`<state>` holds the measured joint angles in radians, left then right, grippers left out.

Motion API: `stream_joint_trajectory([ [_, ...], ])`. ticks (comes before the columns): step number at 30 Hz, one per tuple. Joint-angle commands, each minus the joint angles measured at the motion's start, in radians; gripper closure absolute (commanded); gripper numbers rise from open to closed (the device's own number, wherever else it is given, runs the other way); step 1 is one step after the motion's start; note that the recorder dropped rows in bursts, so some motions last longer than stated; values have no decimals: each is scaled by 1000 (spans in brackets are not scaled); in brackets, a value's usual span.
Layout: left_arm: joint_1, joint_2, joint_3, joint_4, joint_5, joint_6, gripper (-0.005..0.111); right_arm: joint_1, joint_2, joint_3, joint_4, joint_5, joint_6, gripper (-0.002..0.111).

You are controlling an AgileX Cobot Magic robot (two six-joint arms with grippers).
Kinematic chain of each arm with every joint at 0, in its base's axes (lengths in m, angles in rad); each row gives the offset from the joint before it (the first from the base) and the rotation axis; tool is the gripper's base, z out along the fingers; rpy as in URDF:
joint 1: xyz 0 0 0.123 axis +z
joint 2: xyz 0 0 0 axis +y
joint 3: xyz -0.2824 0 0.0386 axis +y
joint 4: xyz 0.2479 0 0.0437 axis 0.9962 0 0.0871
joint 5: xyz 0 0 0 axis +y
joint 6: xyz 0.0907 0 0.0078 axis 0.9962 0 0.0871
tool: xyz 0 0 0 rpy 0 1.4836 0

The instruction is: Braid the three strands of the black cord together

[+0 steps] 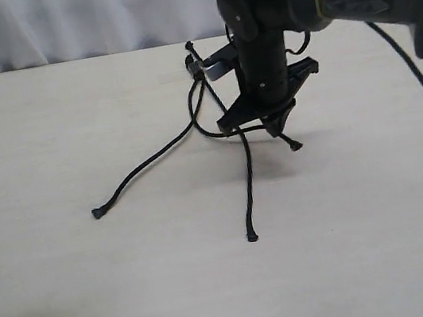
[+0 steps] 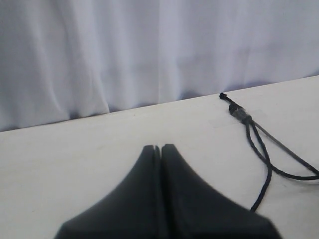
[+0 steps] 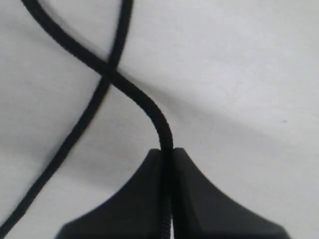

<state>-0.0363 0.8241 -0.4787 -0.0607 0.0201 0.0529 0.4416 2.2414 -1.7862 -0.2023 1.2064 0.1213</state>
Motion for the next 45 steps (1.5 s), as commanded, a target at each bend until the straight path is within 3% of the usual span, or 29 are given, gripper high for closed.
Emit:
stream_joint_trajectory([
  [1, 1, -3, 7, -10, -4, -8, 107, -53, -21, 12, 5, -13, -9, 104],
  [13, 1, -3, 7, -10, -4, -8, 107, -184, -21, 242, 41, -192, 6, 104],
  [22, 1, -3, 7, -10, -2, -8, 107, -183, -21, 269, 18, -187, 52, 104],
  [29, 1, 29, 7, -30, 7, -8, 105, -183, -21, 269, -18, -186, 156, 80],
  [32, 1, 78, 3, -34, 5, -8, 97, -183, -34, 269, -18, -200, 156, 70],
  [36, 0, 160, -46, -57, 74, -8, 81, -183, -111, 269, -18, -218, 190, 67],
  [41, -88, 246, -65, -57, 66, -8, 68, -184, -273, 289, -71, -224, 226, 67],
  [45, -228, 308, -98, -66, 66, -8, 67, -184, -449, 388, -196, -307, 367, 67],
])
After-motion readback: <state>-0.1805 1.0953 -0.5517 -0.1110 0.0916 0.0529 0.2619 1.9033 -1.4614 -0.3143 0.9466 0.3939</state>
